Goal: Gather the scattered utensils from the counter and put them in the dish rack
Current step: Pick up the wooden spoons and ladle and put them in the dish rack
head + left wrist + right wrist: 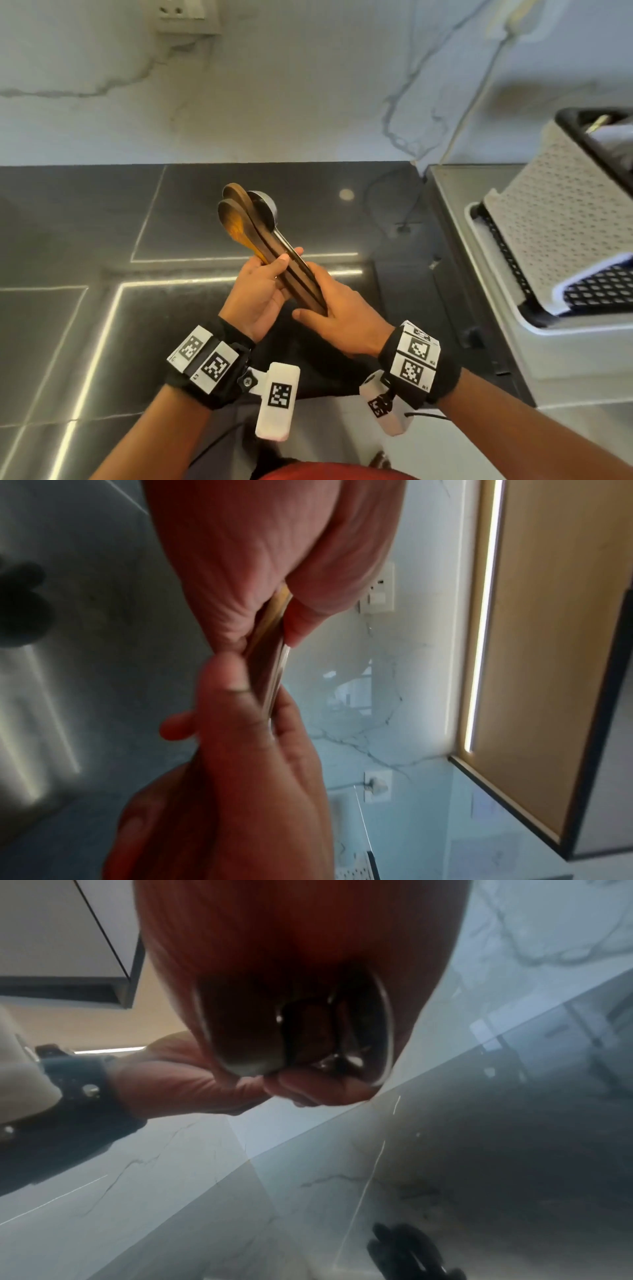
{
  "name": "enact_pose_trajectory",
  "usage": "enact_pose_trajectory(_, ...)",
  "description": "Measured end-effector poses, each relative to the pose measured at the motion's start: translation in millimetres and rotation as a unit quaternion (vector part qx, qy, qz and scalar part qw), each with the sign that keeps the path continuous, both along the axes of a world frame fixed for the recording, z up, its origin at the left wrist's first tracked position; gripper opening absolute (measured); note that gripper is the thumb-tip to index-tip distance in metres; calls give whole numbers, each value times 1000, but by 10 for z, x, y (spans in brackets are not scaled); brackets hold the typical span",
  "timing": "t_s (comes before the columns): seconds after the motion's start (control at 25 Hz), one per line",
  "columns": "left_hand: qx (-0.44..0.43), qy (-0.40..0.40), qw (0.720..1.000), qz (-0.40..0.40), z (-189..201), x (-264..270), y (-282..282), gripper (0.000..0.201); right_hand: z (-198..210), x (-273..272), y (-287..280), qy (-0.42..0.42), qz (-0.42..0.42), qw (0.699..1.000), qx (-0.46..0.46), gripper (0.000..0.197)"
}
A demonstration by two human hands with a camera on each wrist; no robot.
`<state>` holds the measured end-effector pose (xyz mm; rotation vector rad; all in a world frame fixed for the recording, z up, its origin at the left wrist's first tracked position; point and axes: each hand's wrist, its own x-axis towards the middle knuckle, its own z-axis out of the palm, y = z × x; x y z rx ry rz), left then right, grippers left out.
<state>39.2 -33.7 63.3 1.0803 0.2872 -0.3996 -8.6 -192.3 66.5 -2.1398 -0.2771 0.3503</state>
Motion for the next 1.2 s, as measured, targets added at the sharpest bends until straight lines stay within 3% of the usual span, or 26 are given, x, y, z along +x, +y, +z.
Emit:
enact_pose_trajectory(0.32, 22, -160, 982, -97, 878, -352, -1902, 33, 965, -429, -1960, -125, -61, 981, -139, 55)
enact_pose_trajectory(0.52, 68, -272, 942, -183, 1493, -290, -2852, 27, 1771, -542, -2988, -166, -99, 959, -208, 50)
enact_pose_trajectory(0.6, 100, -301, 922, -220, 1629, -236, -3156, 30, 2034, -533, -3416, -195, -117, 936, -269, 54)
enact_pose_trajectory(0.84, 219, -437, 834, -256, 1613, 23, -3714, 25, 2548, -360, -4744, -148, -170, 890, -396, 56)
enact_pose_trajectory(1.04, 319, -487, 751, -313, 1438, 128, -3991, 34, 2690, -368, -5748, -109, -223, 844, -475, 41)
enact_pose_trajectory(1.2, 387, -459, 758, -256, 1421, 239, -4147, 43, 2675, -269, -6418, -56, -216, 832, -508, 39)
